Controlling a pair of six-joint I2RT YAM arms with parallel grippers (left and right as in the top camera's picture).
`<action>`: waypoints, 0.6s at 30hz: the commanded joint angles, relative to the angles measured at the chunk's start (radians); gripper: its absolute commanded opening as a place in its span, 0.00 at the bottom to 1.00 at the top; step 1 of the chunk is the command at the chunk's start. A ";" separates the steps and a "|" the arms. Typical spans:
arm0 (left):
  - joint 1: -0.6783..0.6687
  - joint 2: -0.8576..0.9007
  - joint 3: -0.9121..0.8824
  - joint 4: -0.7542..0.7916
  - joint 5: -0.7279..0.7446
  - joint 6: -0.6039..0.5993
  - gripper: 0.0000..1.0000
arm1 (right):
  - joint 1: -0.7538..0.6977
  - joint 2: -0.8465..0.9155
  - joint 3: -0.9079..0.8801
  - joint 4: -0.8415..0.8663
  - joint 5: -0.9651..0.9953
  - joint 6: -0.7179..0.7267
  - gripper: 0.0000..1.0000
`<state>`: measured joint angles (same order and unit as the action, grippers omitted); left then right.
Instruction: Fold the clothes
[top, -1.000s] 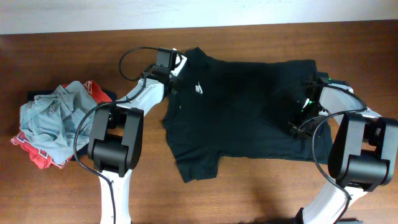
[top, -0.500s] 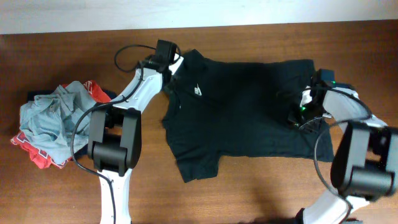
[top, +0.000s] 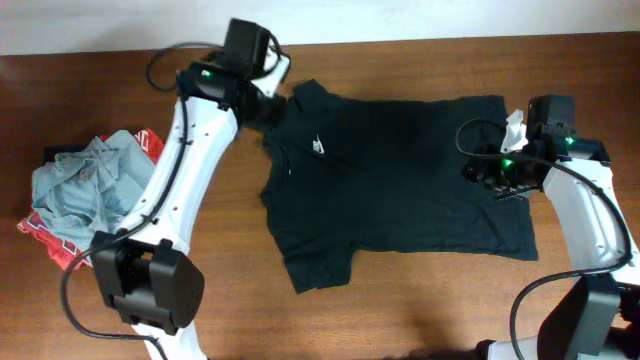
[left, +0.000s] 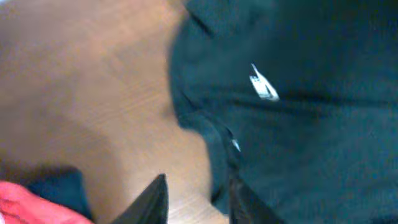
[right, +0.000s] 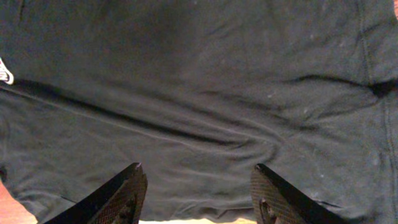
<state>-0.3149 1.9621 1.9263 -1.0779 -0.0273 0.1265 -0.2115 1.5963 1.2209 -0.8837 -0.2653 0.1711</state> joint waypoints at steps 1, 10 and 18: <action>-0.026 0.025 -0.099 -0.038 0.058 -0.101 0.28 | 0.001 0.013 0.005 0.006 -0.011 -0.006 0.58; -0.051 0.025 -0.511 0.224 0.211 -0.121 0.13 | 0.001 0.014 0.005 0.006 -0.011 -0.006 0.27; -0.052 0.025 -0.689 0.346 0.211 -0.185 0.06 | 0.001 0.014 0.005 0.006 -0.012 0.002 0.27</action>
<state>-0.3656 1.9770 1.2942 -0.7475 0.1616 -0.0132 -0.2115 1.6039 1.2209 -0.8810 -0.2687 0.1730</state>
